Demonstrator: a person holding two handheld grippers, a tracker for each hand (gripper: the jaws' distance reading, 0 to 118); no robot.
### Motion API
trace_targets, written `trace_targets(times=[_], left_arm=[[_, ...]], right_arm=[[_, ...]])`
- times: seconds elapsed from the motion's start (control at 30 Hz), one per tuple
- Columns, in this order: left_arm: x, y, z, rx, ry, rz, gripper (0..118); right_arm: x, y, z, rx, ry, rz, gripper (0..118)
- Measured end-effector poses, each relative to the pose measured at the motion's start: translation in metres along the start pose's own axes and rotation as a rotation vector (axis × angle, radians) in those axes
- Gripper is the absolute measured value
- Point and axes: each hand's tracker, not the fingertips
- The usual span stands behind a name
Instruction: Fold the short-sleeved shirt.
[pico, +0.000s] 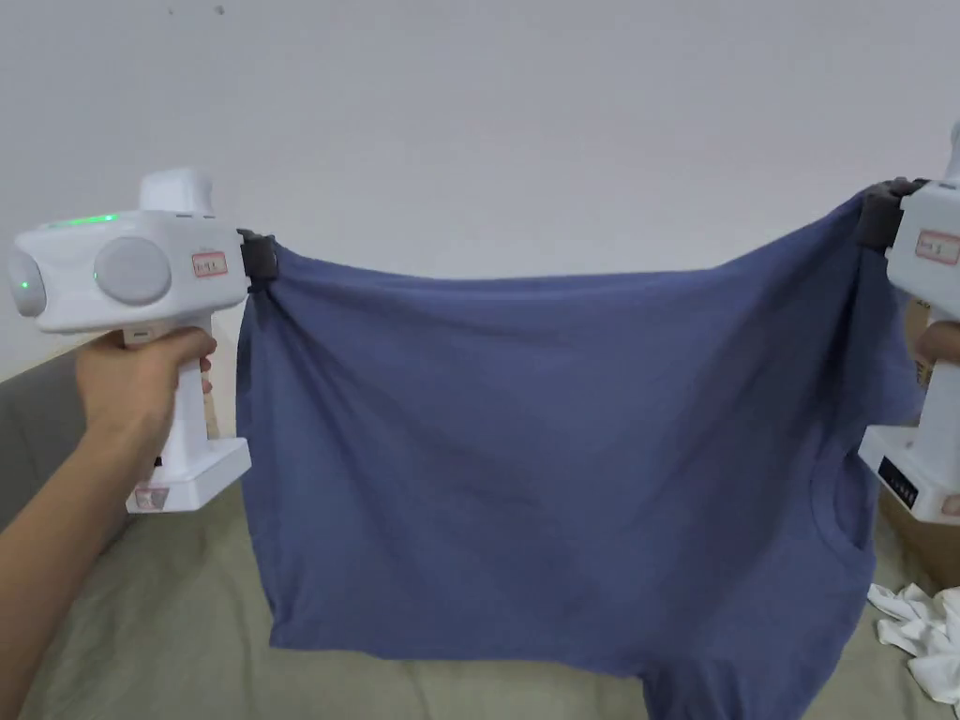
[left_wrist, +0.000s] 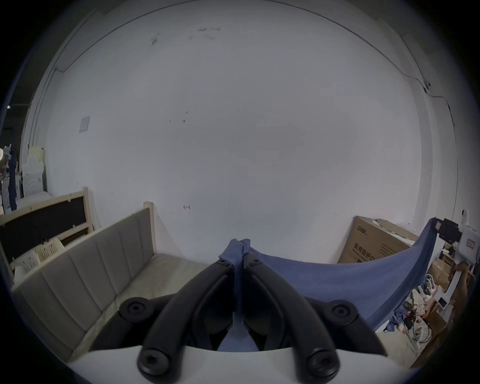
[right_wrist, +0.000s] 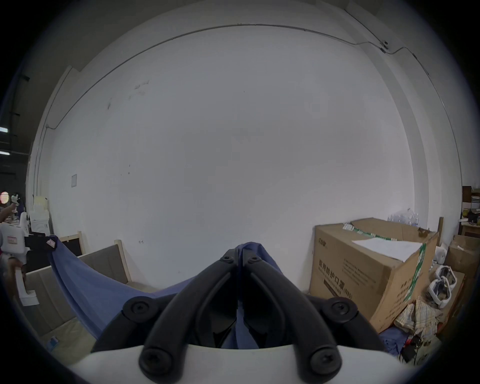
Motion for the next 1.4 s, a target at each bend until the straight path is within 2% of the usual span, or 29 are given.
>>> trace_targets(times=[0.23,0.4,0.63,0.97,1.1,1.4], left_arm=[[-0.003,-0.019,-0.046,-0.010,-0.018,0.006,8],[-0.004,-0.080,-0.081,-0.069,-0.019,0.025,9],[-0.006,-0.186,-0.100,-0.199,-0.034,0.045,8],[-0.021,-0.317,-0.039,-0.384,-0.048,0.085,8],[-0.034,-0.356,0.000,-0.449,-0.030,0.103,8],[-0.055,-0.426,0.111,-0.559,0.015,0.114,8]], right_arm=[[0.015,-0.031,-0.033,-0.025,0.006,-0.005,4],[0.028,-0.093,-0.049,-0.108,0.004,-0.006,4],[0.035,-0.196,-0.031,-0.252,-0.008,-0.033,4],[0.051,-0.317,0.061,-0.447,0.016,-0.150,4],[0.050,-0.344,0.115,-0.503,0.022,-0.154,4],[0.045,-0.382,0.244,-0.599,0.032,-0.236,4]])
